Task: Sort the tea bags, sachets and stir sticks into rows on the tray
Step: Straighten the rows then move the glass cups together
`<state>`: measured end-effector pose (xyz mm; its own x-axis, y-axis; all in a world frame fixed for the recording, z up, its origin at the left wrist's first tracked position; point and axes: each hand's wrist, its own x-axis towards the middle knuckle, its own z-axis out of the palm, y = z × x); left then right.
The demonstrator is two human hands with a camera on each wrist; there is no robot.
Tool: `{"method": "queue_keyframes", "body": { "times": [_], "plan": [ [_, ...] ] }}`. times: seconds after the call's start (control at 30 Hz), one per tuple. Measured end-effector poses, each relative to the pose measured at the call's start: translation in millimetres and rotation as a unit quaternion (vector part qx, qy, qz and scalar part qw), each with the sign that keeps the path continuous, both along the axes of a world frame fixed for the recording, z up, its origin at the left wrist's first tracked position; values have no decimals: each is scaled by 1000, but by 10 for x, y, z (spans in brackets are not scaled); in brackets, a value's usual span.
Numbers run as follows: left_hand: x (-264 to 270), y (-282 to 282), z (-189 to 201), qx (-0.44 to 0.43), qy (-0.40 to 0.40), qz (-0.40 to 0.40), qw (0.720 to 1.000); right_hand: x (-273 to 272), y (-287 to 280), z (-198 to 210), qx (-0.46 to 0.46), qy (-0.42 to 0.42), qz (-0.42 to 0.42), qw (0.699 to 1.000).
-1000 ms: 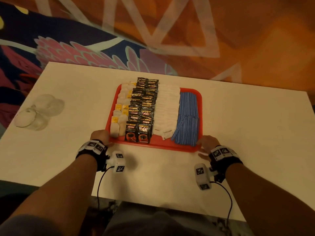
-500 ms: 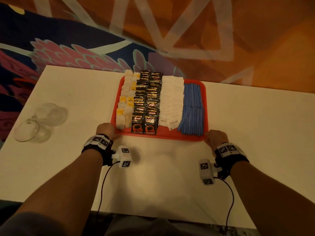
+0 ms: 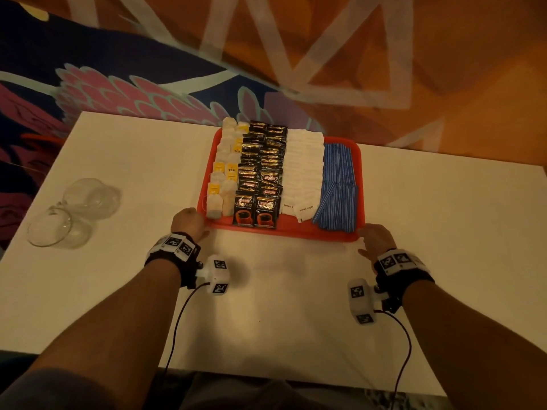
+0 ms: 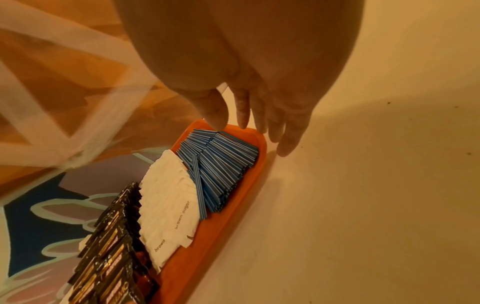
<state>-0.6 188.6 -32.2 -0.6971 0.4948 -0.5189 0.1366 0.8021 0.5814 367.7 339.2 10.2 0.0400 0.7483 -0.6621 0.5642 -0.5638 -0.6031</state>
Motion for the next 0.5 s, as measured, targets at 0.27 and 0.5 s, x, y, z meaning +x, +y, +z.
{"method": "queue_keyframes", "body": {
  "times": [0.27, 0.5],
  "plan": [
    [-102, -469, -23, 125, -138, 222, 957, -771, -361, 228, 121, -61, 164, 977],
    [-377, -1534, -168, 131, -63, 331, 932, -2197, -792, 306, 115, 10, 397, 911]
  ]
}}
